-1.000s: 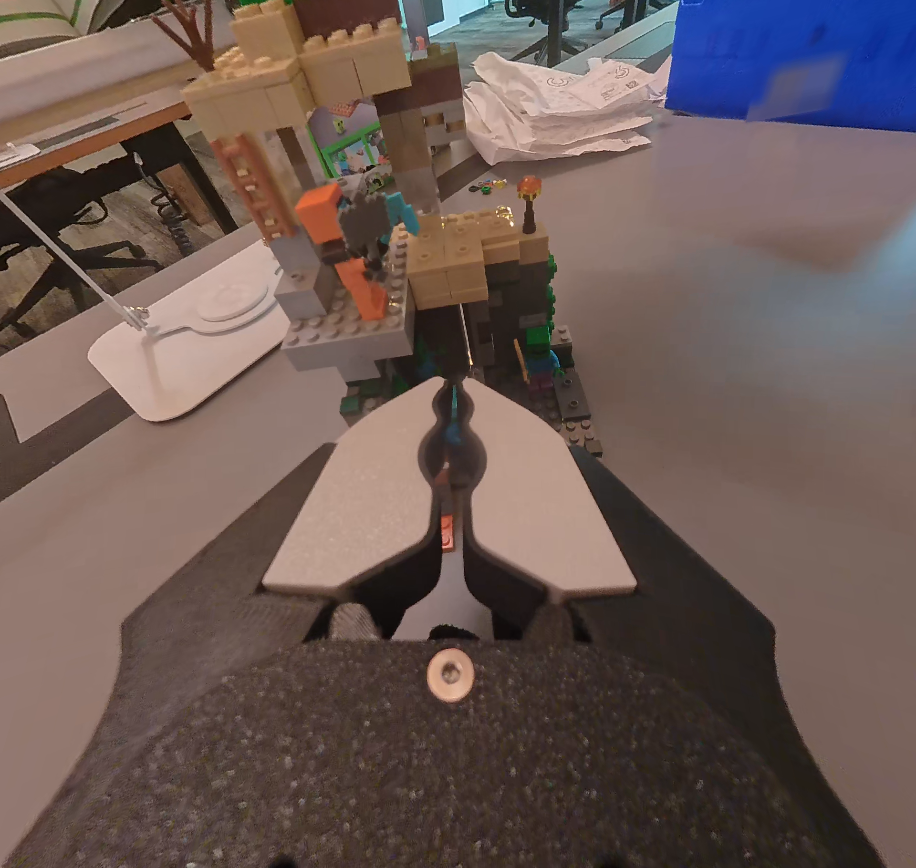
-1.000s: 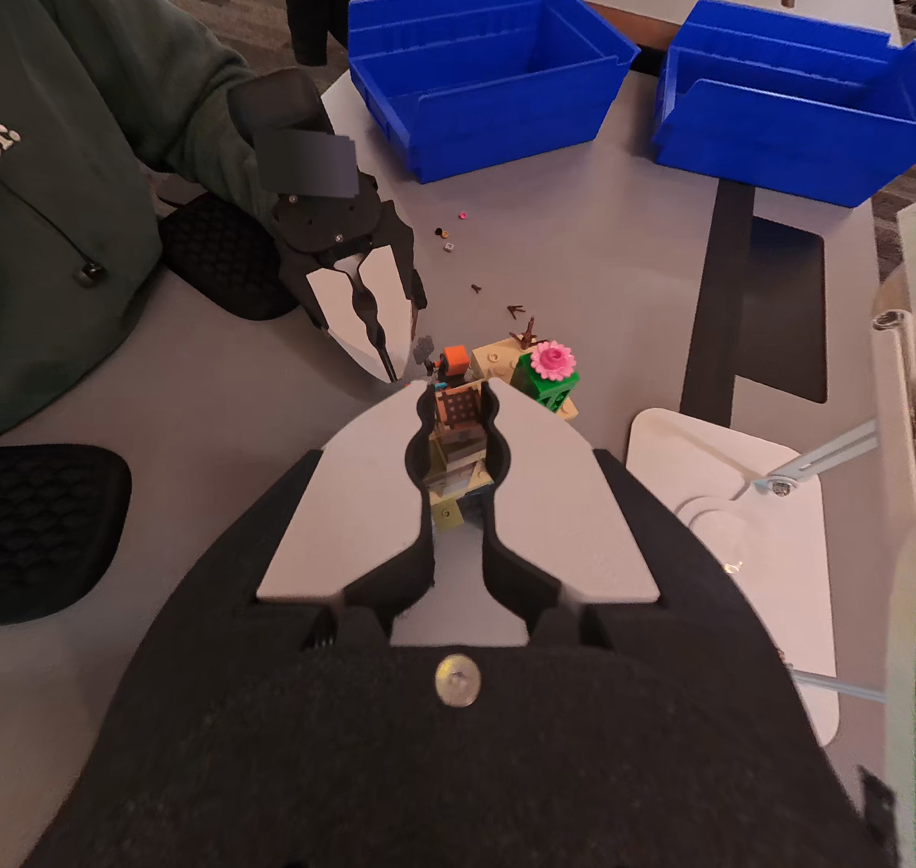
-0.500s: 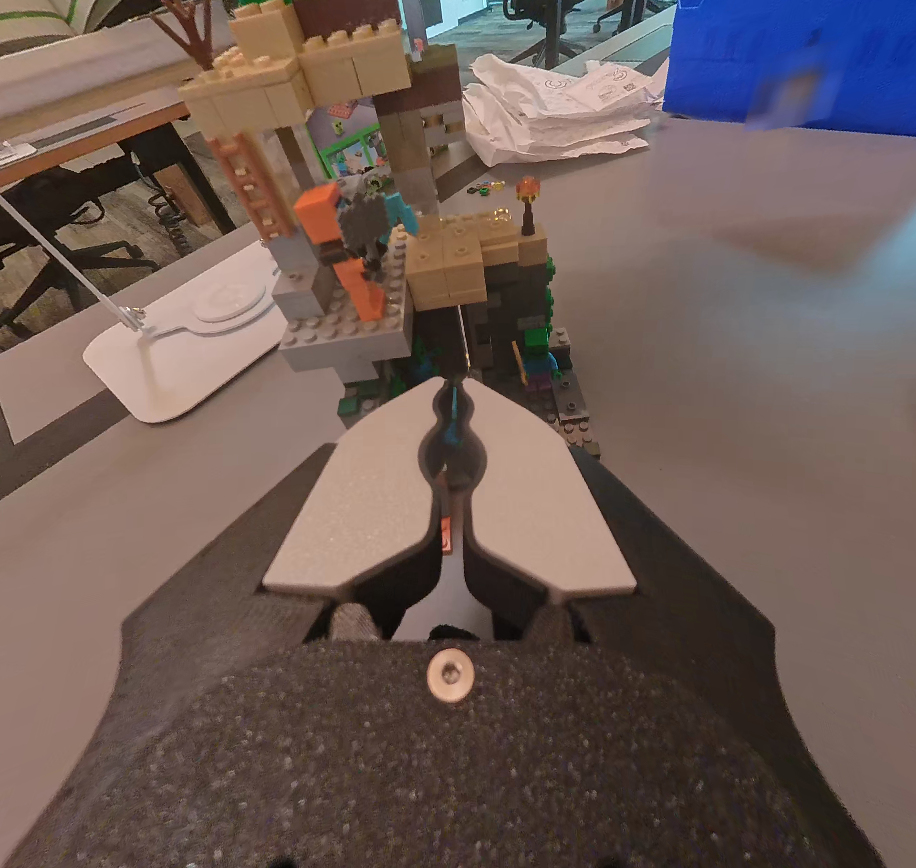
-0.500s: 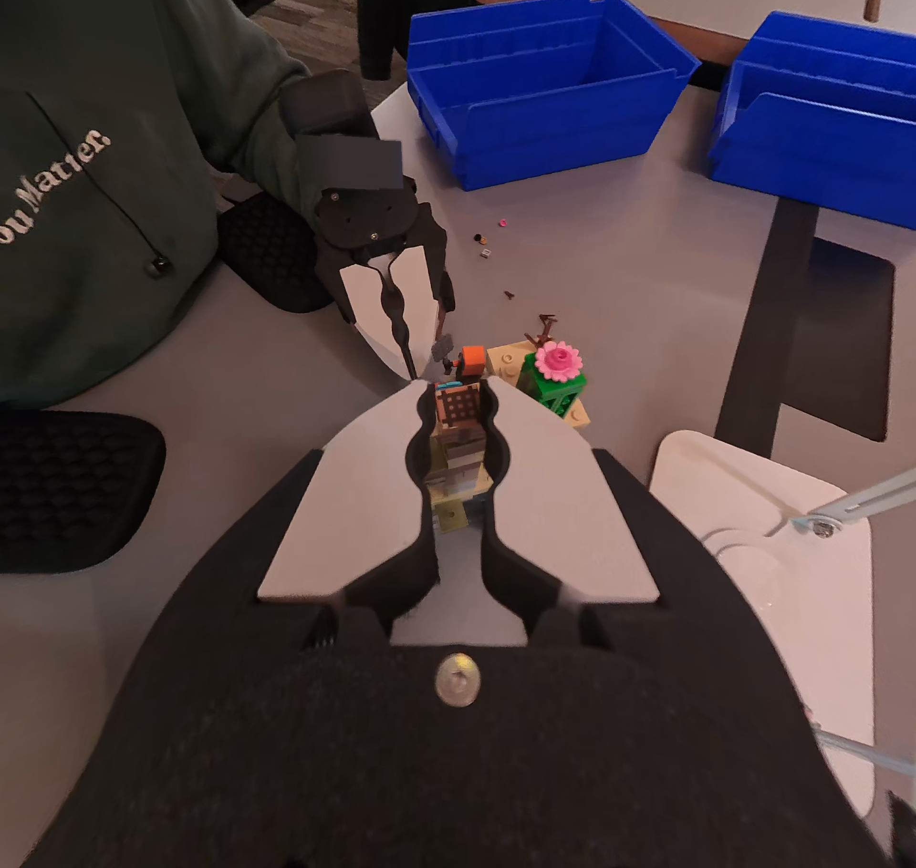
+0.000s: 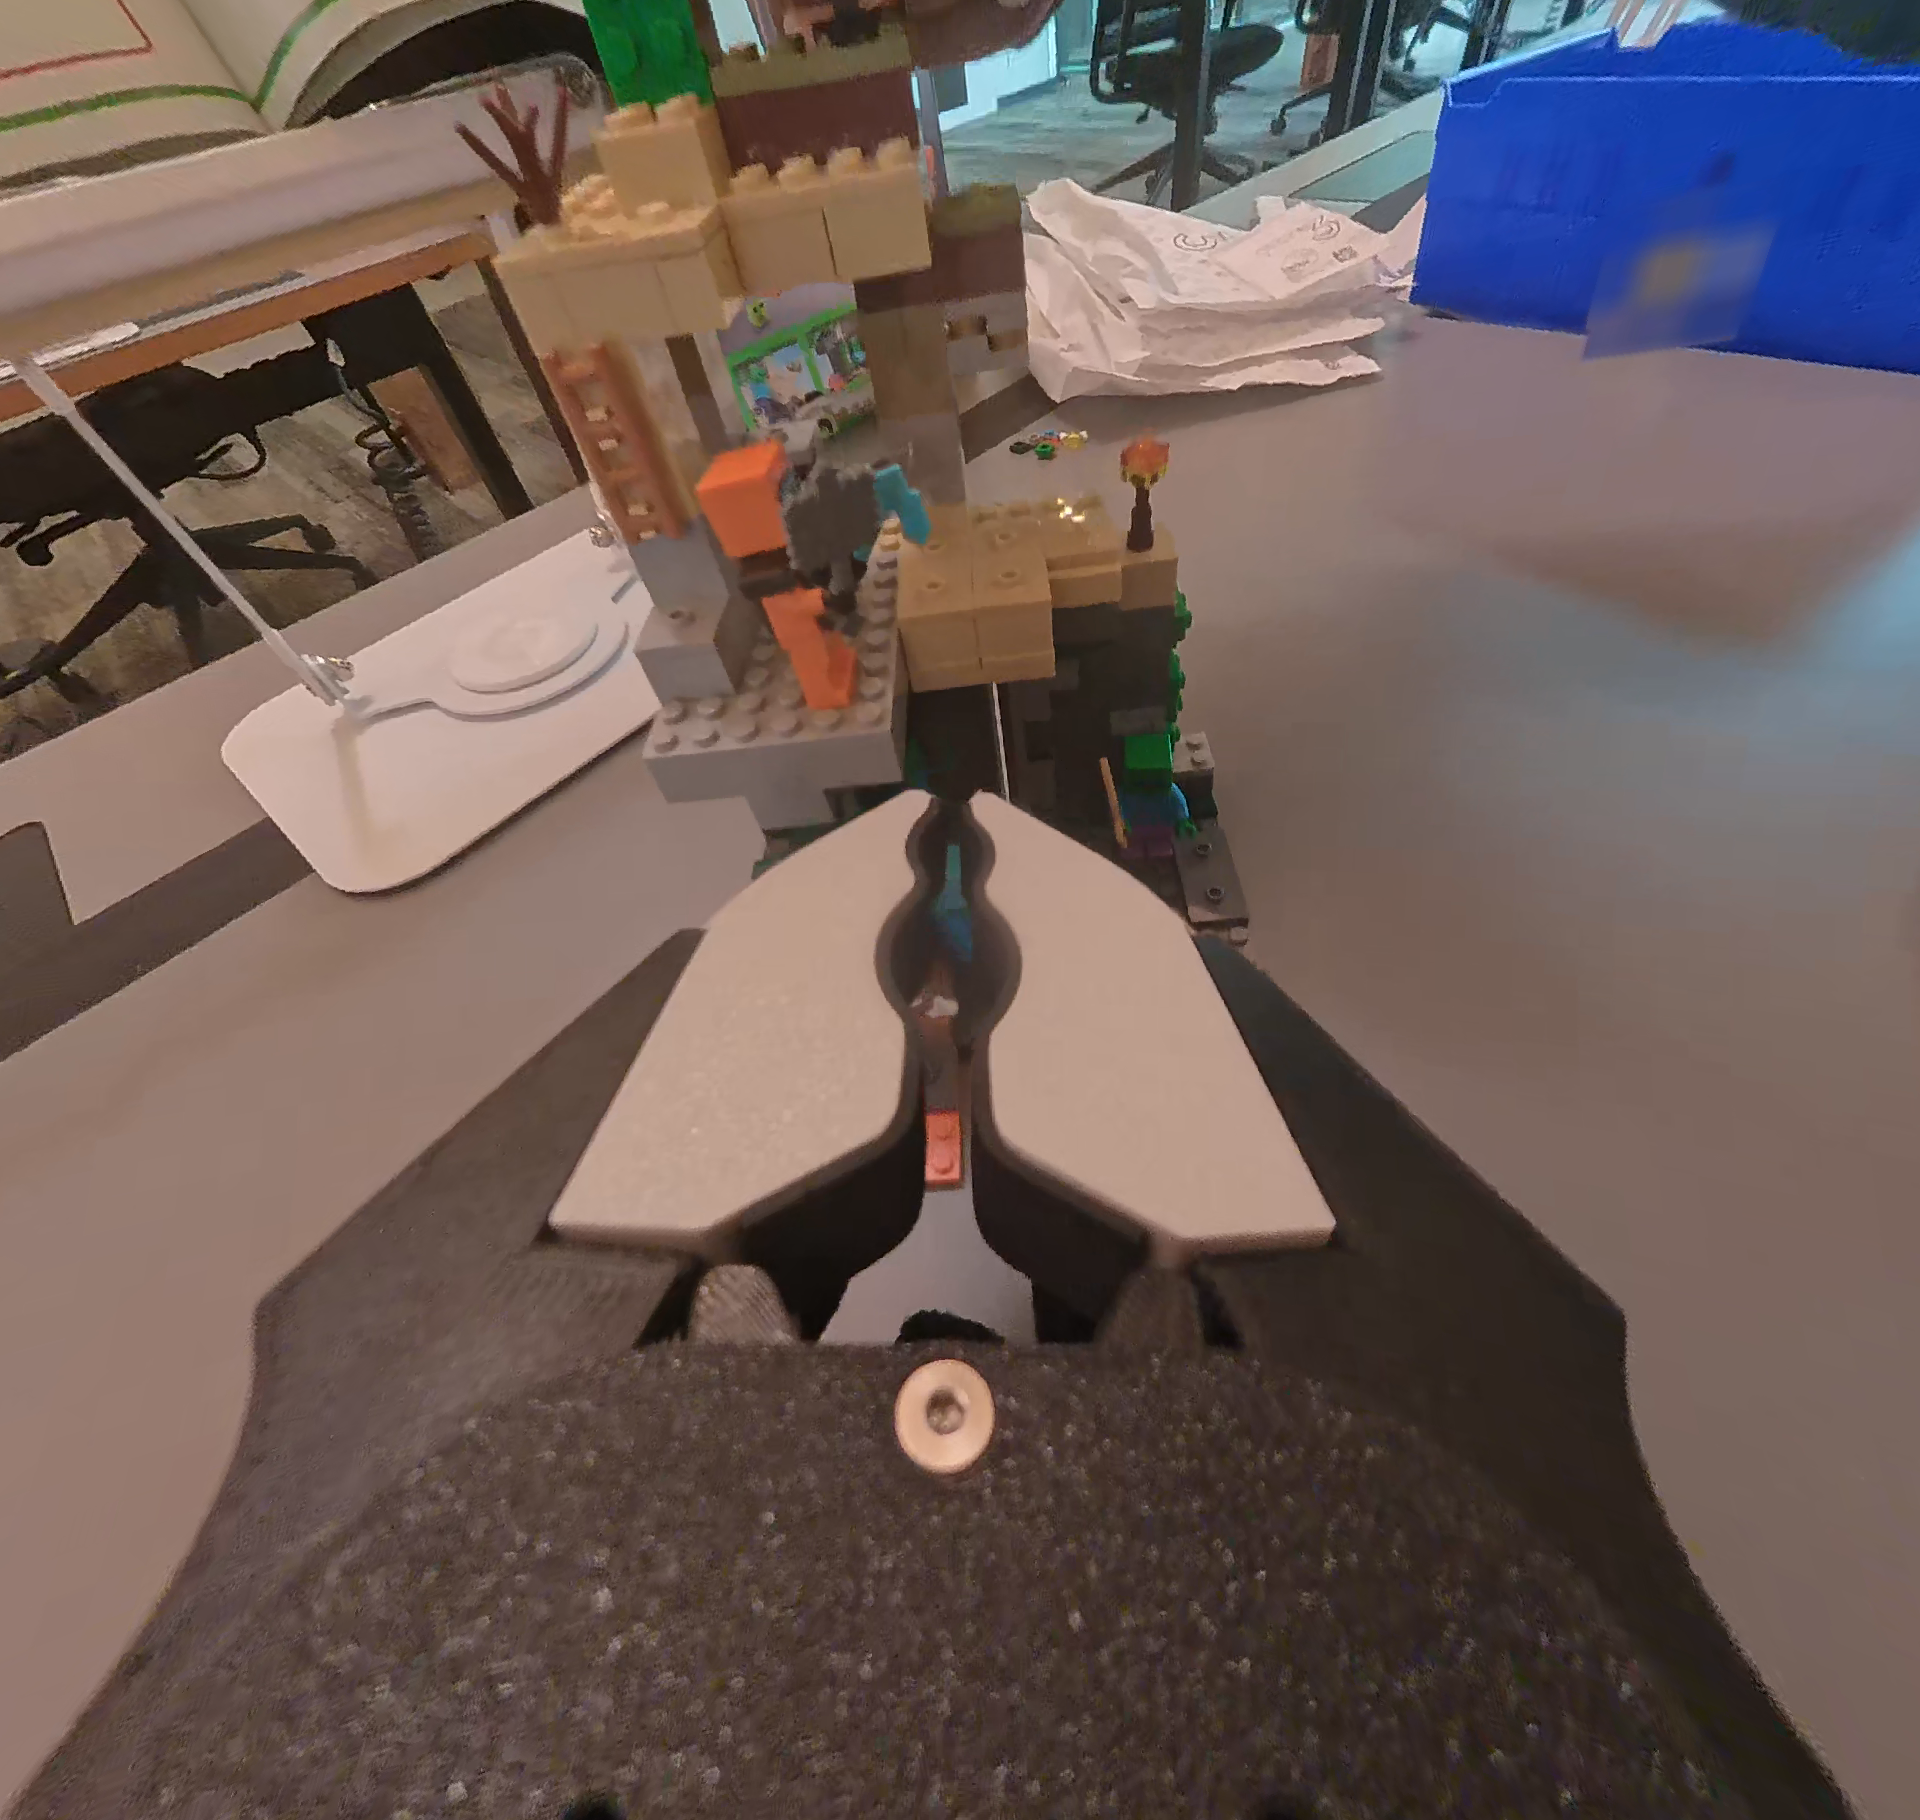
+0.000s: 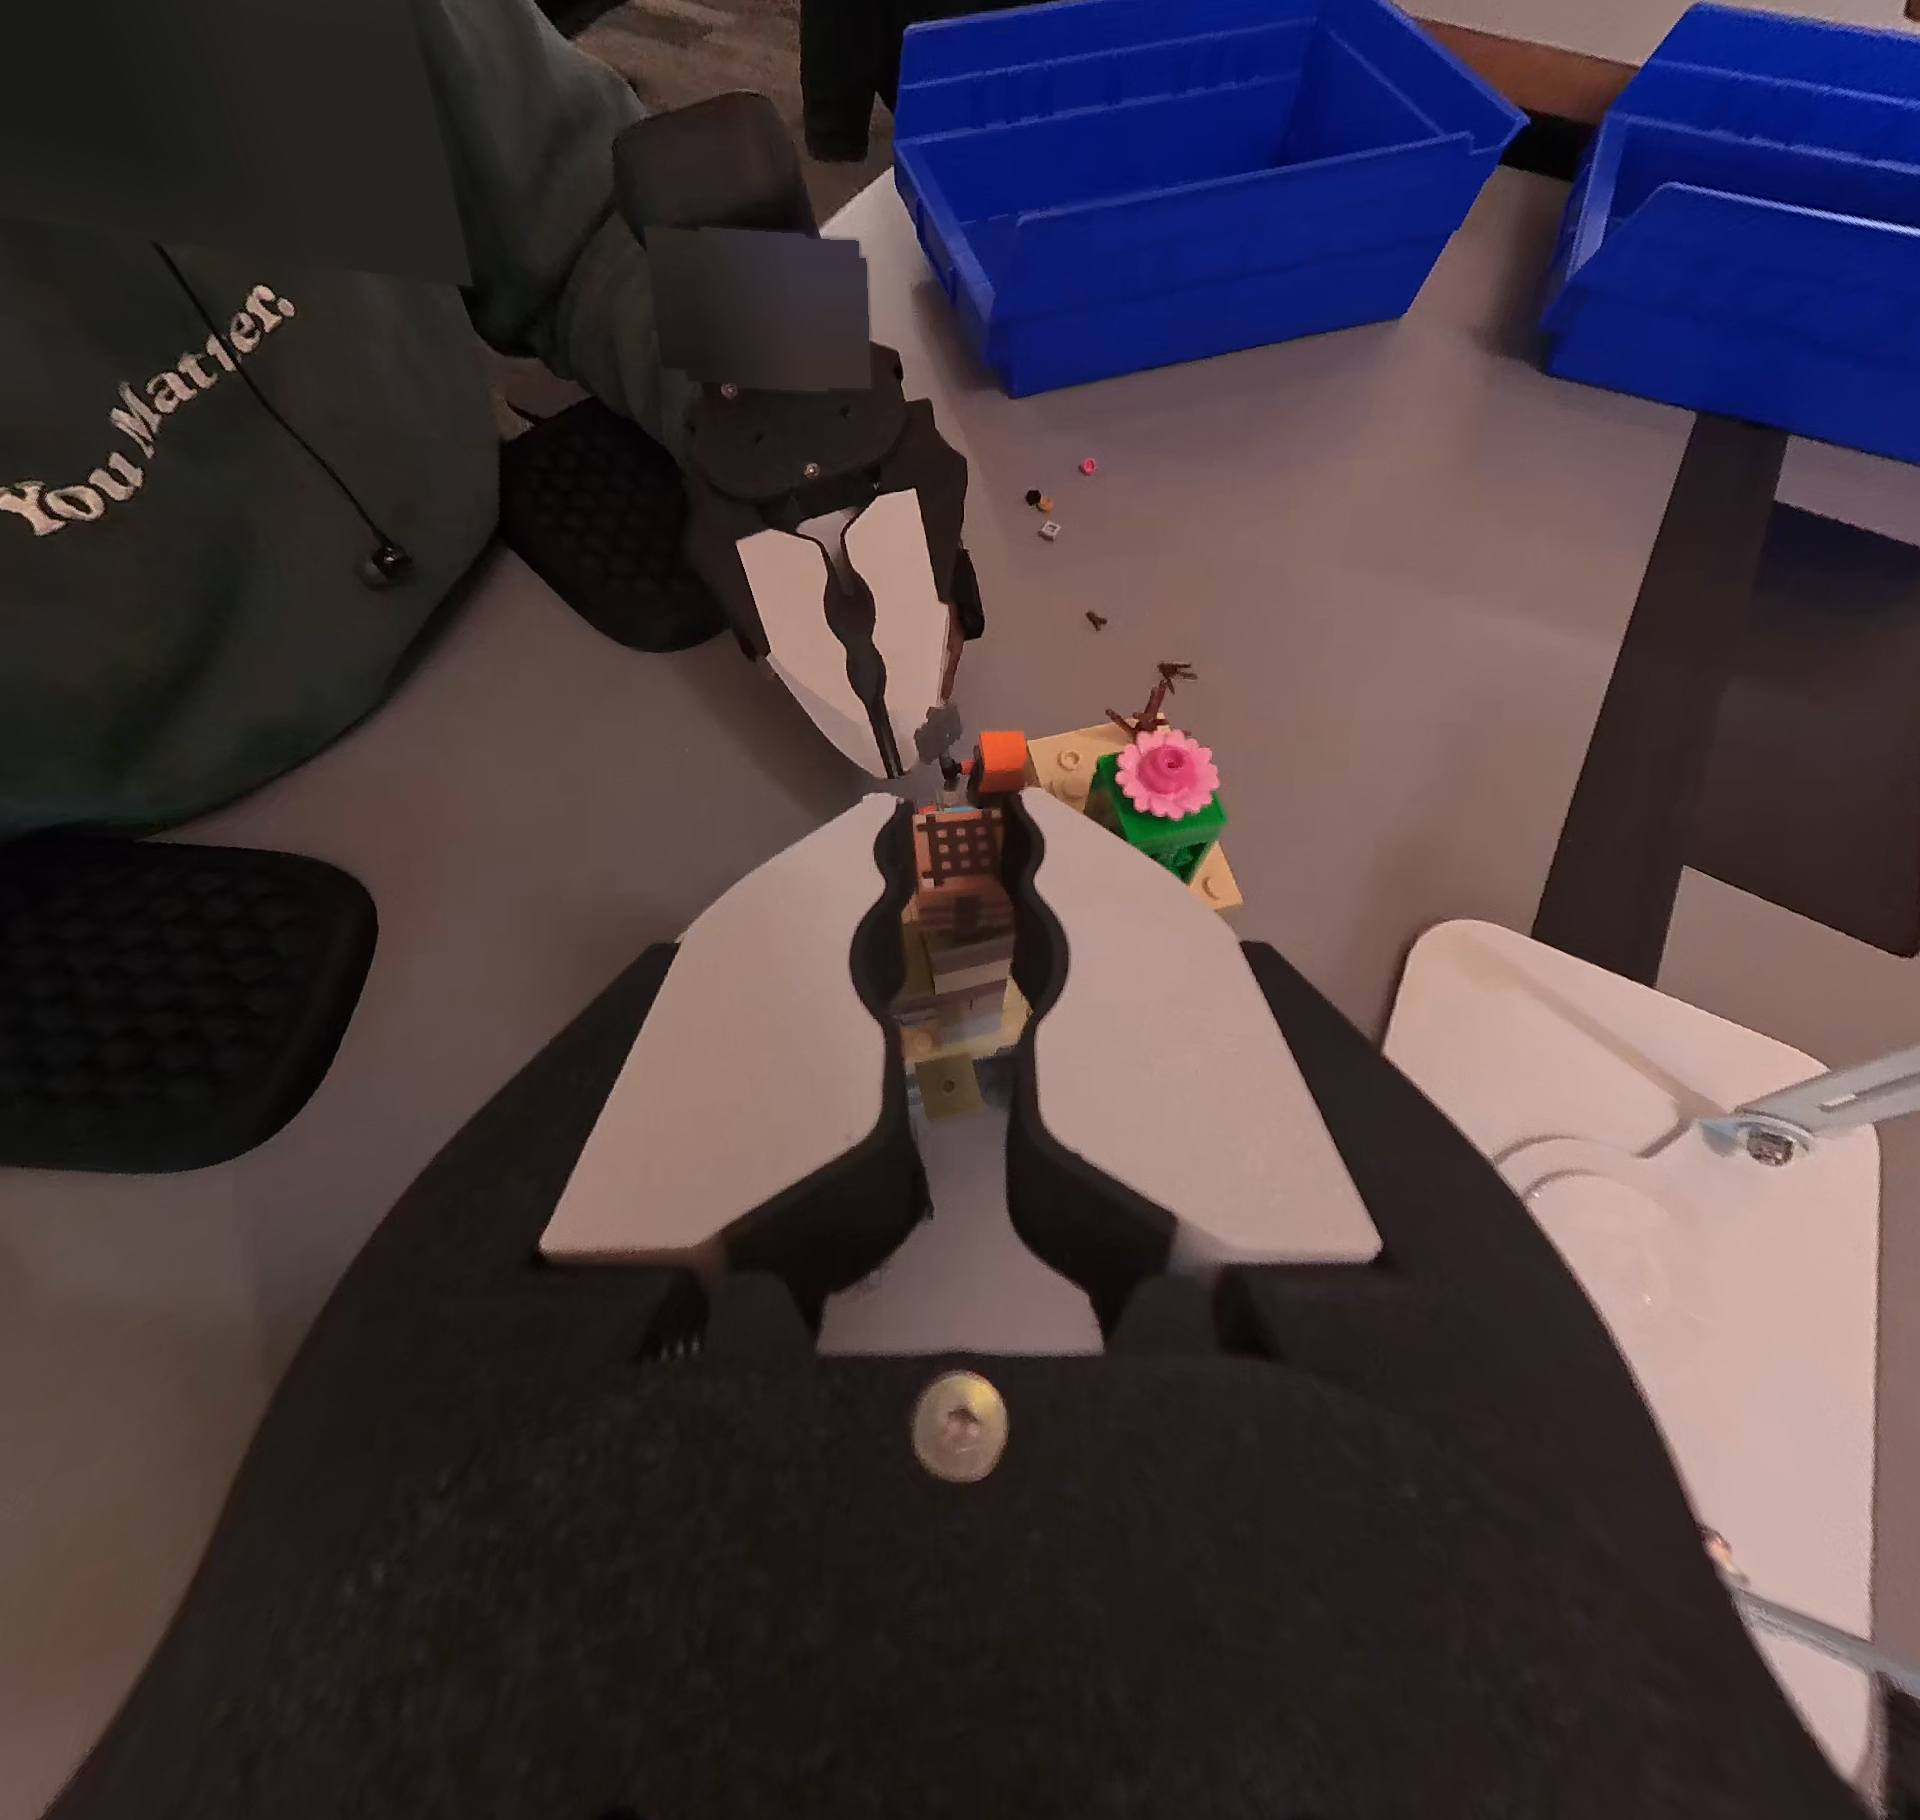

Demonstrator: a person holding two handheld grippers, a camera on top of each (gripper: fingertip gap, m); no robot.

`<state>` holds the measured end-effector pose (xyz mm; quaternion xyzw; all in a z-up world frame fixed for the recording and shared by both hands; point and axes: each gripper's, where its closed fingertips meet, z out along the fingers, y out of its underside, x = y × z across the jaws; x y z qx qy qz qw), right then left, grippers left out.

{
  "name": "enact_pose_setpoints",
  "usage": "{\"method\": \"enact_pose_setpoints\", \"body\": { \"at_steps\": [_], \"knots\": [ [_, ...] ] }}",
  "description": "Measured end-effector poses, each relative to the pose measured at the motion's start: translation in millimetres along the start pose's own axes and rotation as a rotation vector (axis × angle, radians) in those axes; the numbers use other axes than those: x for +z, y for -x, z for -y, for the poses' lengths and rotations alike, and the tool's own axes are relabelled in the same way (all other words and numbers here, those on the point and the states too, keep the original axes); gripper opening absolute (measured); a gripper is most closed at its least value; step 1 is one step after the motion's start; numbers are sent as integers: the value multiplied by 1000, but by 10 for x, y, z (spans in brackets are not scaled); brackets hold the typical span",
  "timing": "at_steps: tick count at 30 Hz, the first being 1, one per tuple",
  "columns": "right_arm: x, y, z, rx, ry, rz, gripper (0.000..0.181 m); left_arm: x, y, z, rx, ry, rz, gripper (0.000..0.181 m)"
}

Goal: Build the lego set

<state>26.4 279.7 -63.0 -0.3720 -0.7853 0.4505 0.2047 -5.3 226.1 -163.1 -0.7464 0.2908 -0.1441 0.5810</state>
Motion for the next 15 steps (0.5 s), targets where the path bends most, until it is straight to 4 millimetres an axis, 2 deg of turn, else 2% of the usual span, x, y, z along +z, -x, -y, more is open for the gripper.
{"method": "enact_pose_setpoints", "body": {
  "at_steps": [7,15],
  "knots": [
    [-14,1,10,8,-111,-10,17,-25,35,70,-15,-24,14,1],
    [-14,11,18,1,-175,-22,17,-82,68,291,-45,-85,27,1]
  ]
}}
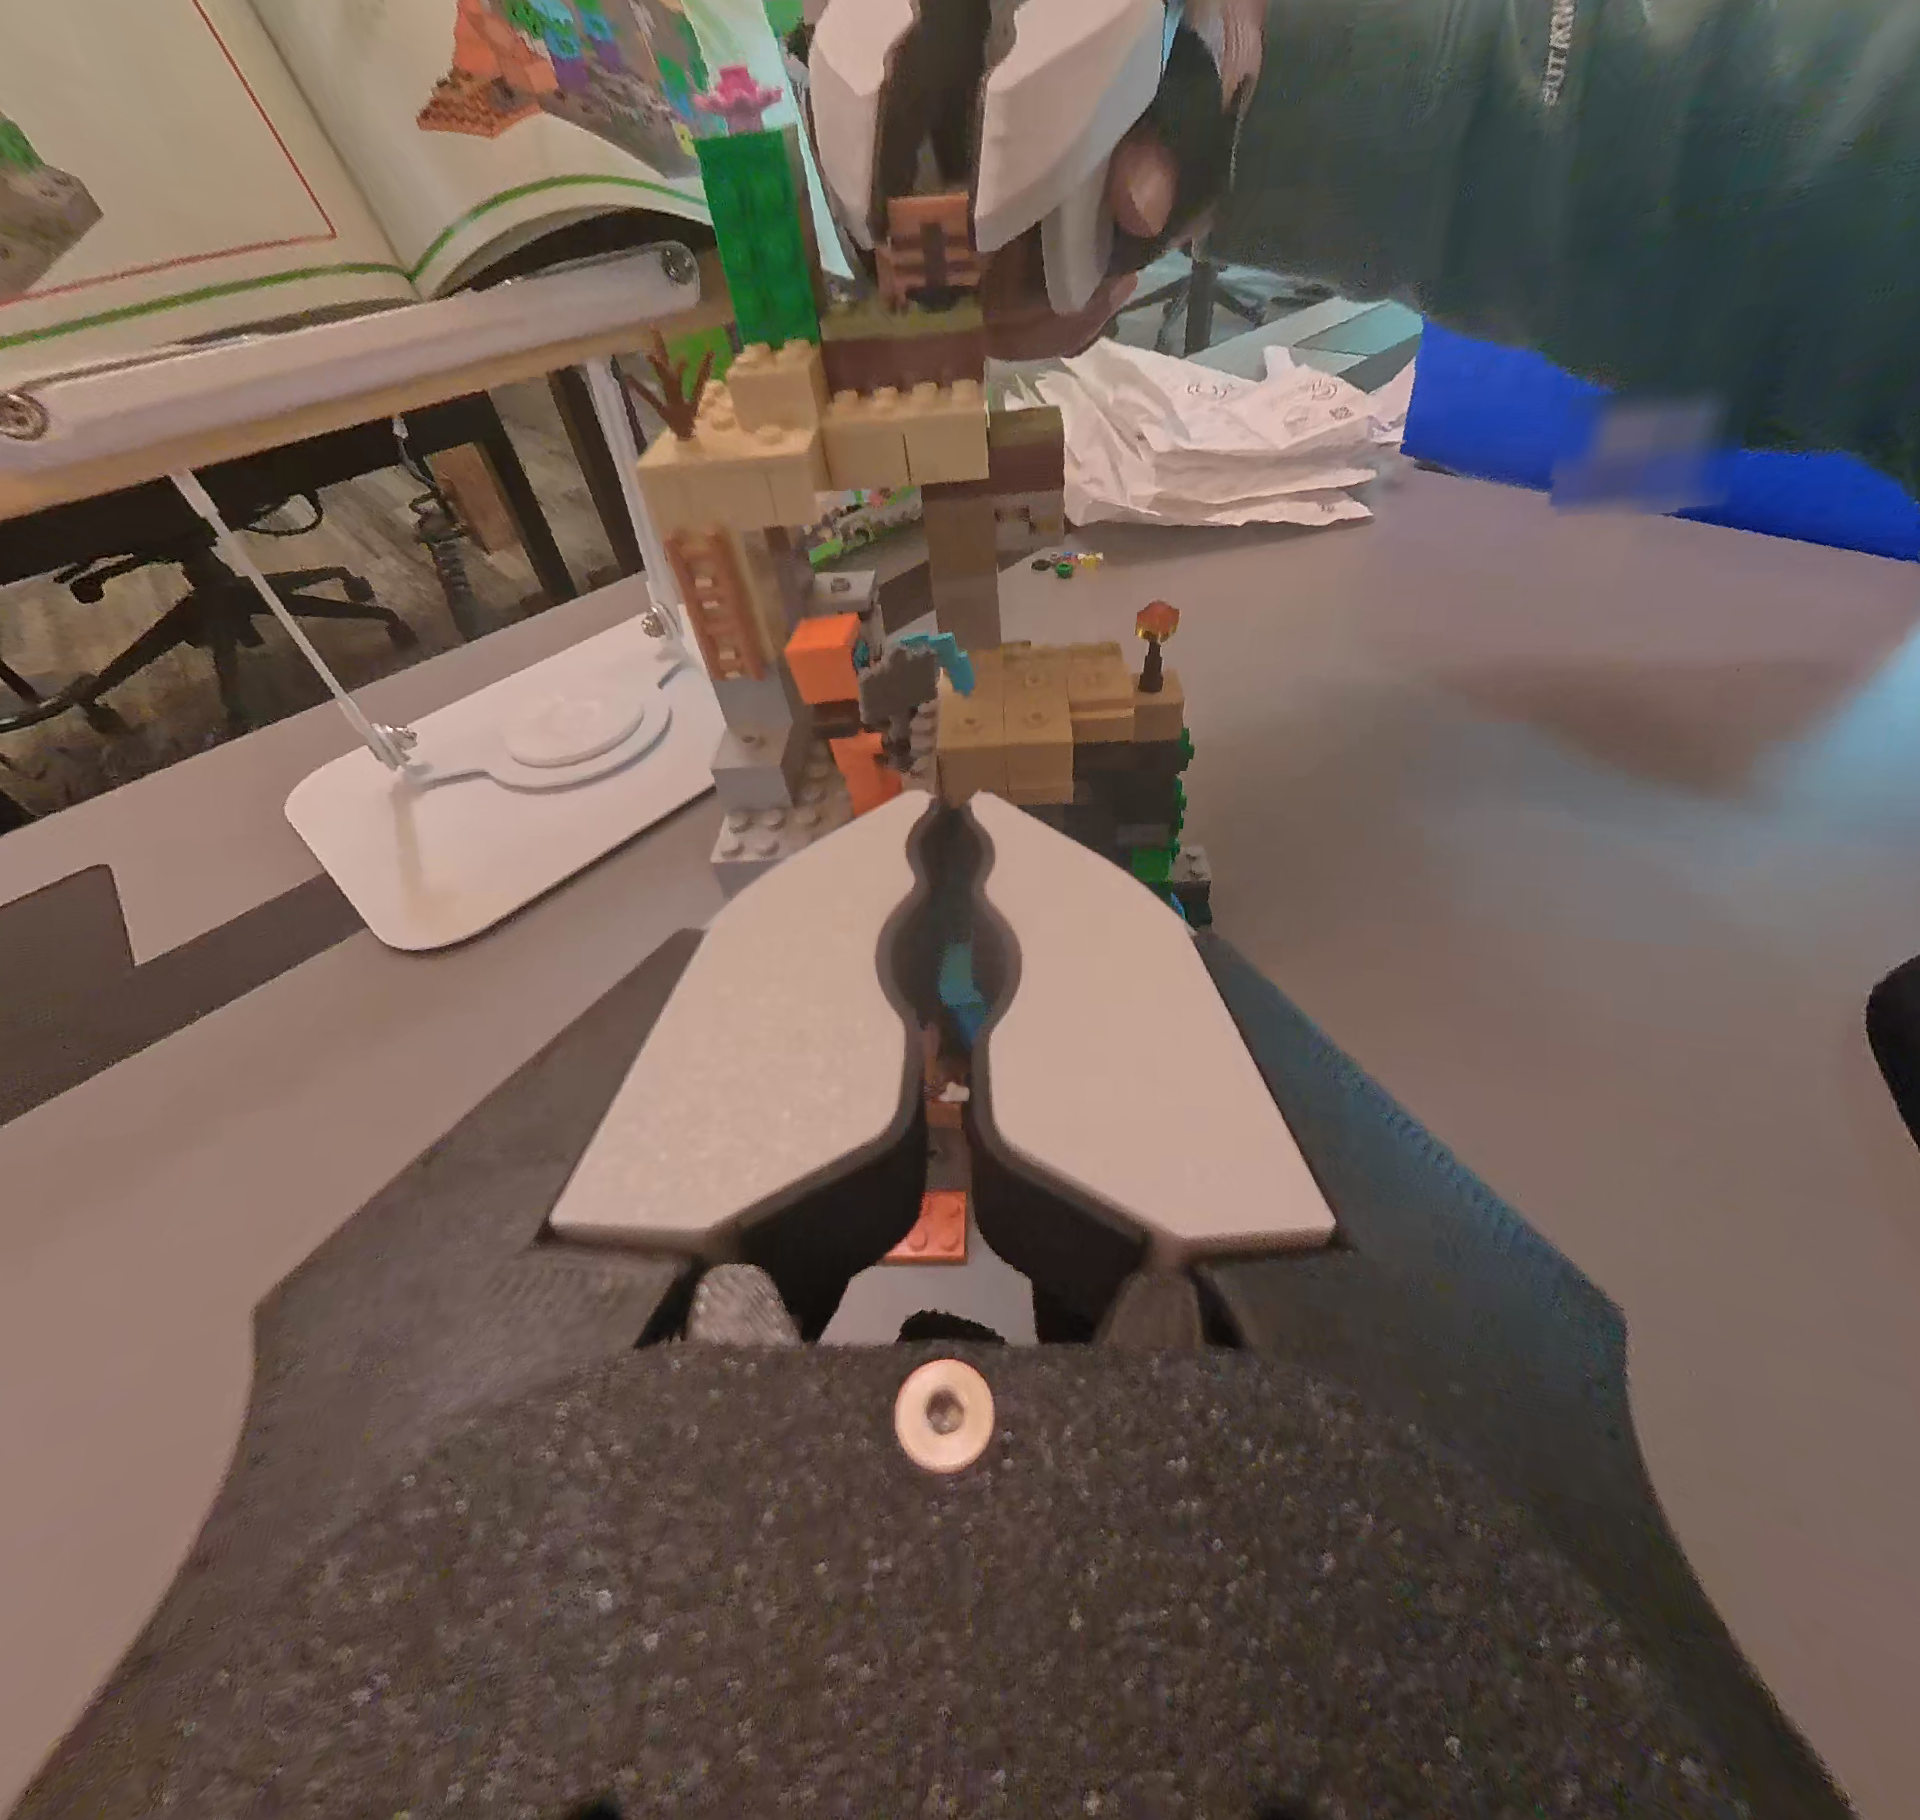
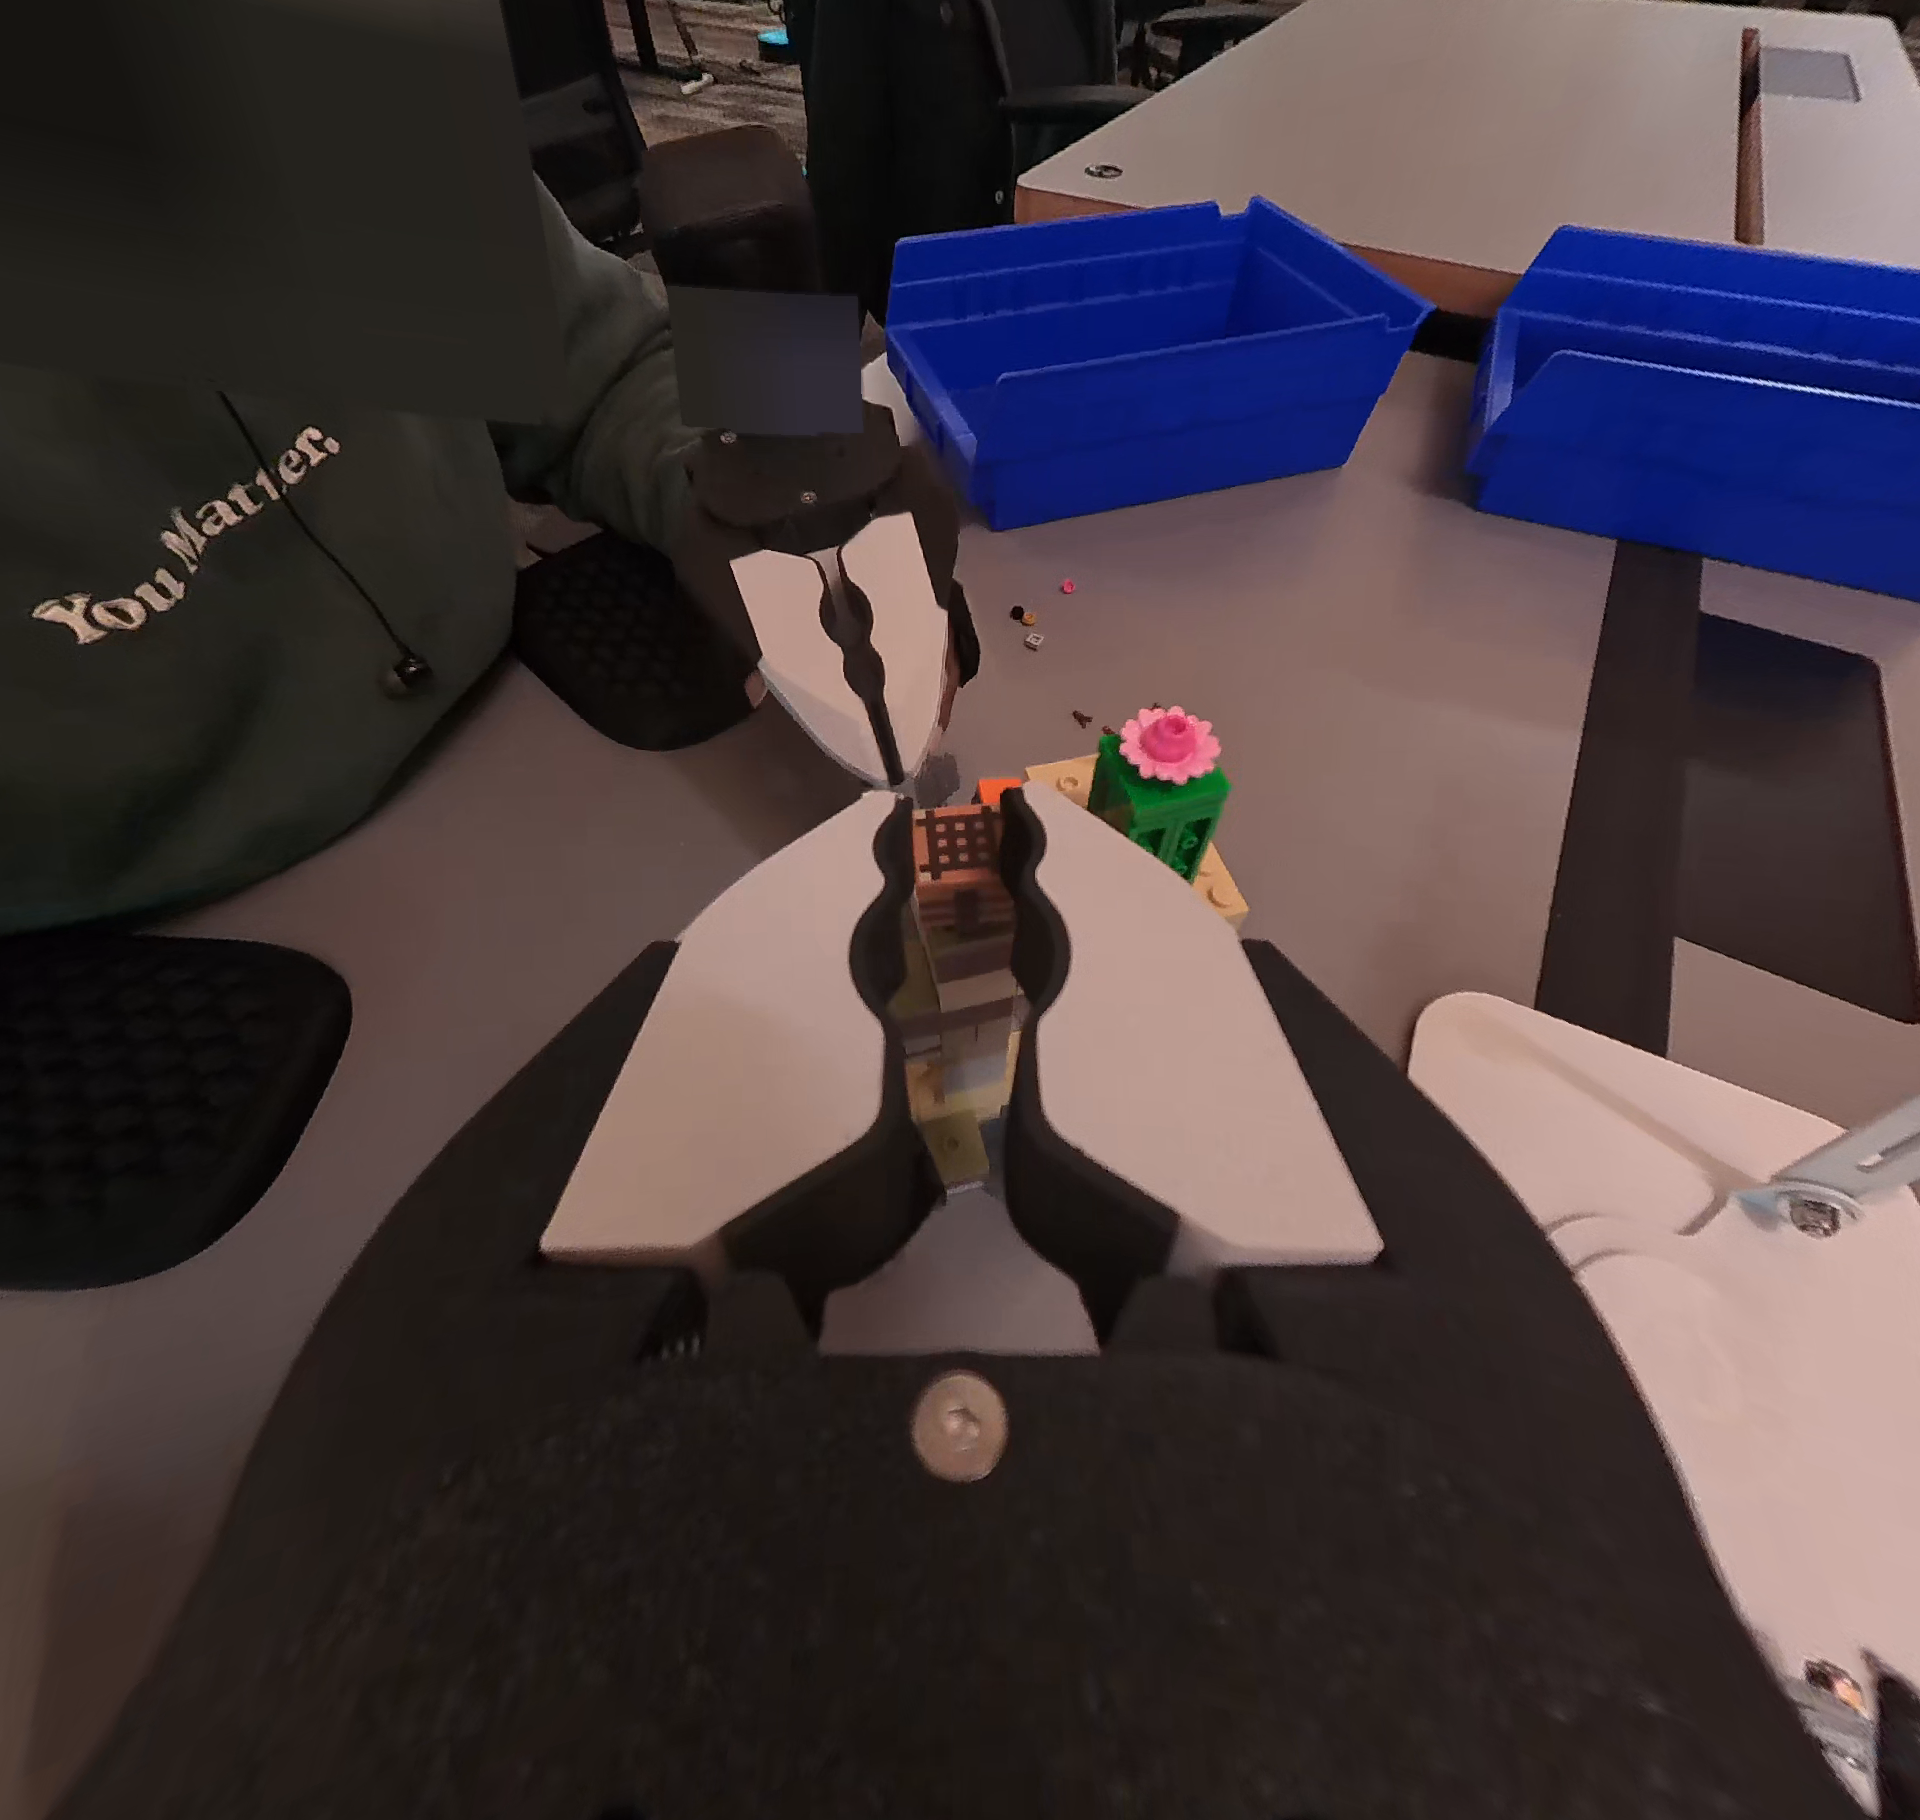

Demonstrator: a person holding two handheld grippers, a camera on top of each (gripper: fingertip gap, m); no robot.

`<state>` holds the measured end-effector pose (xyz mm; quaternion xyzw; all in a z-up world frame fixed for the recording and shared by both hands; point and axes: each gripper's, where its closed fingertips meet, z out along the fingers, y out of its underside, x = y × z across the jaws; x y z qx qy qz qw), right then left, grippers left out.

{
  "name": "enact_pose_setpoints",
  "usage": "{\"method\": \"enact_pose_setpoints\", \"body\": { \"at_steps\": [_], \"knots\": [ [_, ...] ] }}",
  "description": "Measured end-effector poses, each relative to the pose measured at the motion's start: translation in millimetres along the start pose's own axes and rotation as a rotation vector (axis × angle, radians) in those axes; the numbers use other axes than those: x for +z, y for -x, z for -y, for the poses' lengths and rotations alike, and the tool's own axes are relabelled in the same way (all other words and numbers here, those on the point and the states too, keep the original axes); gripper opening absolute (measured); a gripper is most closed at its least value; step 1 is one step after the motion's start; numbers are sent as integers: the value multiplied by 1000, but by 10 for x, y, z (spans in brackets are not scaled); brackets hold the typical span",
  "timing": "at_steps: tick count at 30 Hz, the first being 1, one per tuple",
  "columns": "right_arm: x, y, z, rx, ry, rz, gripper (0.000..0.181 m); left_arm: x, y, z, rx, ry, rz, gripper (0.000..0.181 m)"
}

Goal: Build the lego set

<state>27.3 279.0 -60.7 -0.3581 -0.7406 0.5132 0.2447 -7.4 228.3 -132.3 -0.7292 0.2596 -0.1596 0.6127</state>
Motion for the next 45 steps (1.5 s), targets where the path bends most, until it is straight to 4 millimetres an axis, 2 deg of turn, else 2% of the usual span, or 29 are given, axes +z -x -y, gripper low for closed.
{"method": "enact_pose_setpoints", "body": {
  "at_steps": [14,19,22,27,30,34,37,41,45],
  "knots": [
    [5,3,6,29,-48,12,17,-17,23,-11,2,-1,15,1],
    [-16,-34,38,43,-63,-37,17,-21,22,-13,9,0,17,1],
    [-61,-13,125,54,-106,-48,28,-19,12,-22,10,3,13,1],
    [-107,50,139,50,-85,-89,29,-20,-15,-11,20,1,10,1],
    [-164,-8,121,68,-53,-178,29,-24,-32,-3,28,0,10,0],
    [-252,-135,102,146,13,-410,26,-39,-26,0,33,-2,14,0],
    [-222,-110,52,224,109,-512,28,-46,-19,4,21,-6,7,0],
    [-153,-88,78,418,114,-612,31,-72,11,127,42,-30,11,0],
    [-148,-102,8,470,193,-753,31,-122,25,235,83,-48,7,1]
  ]
}}
